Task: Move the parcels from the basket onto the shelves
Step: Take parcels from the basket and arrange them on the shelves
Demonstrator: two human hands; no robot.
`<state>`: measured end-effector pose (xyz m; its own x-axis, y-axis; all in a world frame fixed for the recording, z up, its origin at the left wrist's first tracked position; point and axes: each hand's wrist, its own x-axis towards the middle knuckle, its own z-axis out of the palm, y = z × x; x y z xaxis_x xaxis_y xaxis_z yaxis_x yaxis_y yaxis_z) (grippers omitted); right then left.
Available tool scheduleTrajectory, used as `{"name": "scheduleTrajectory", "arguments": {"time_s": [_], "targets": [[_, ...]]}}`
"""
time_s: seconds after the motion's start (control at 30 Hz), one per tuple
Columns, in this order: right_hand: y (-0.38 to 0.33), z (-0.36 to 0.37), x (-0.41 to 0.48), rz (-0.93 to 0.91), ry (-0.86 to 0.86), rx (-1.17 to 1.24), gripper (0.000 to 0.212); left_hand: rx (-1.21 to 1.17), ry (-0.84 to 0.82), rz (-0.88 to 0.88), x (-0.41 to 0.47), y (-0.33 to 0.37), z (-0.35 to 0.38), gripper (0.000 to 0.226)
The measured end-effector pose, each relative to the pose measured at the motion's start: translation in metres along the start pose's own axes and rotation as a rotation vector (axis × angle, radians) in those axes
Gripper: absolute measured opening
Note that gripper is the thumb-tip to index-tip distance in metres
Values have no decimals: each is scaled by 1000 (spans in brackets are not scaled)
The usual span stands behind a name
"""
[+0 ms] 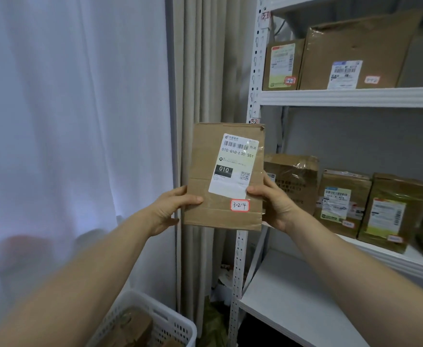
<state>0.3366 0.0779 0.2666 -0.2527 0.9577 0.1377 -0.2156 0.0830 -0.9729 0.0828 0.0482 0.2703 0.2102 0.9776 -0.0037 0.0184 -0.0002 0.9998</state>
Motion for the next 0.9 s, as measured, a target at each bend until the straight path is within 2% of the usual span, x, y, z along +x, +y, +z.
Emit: {"name": "scheduleTrajectory", "arguments": {"time_s": [0.1,0.2,0.33,0.57,0.67,0.9], "targets": [[-8,-21,-13,-28,109,19,97,-47,-37,60,20,10,23,46],[-20,-47,-38,-64,188,23,91,-51,-99,87,38,15,59,52],[-43,-83,-83,-89,302,-6,91,-50,-195,108,41,20,117,45],[-86,-156,-174,-134,490,-23,85,-42,-298,134,24,38,233,47],[-102,-191,-214,-159,519,-30,99,-55,-319,138,11,44,291,39],[-126,-261,-290,-171,592,-22,78,-61,-347,138,-10,43,398,41]]}}
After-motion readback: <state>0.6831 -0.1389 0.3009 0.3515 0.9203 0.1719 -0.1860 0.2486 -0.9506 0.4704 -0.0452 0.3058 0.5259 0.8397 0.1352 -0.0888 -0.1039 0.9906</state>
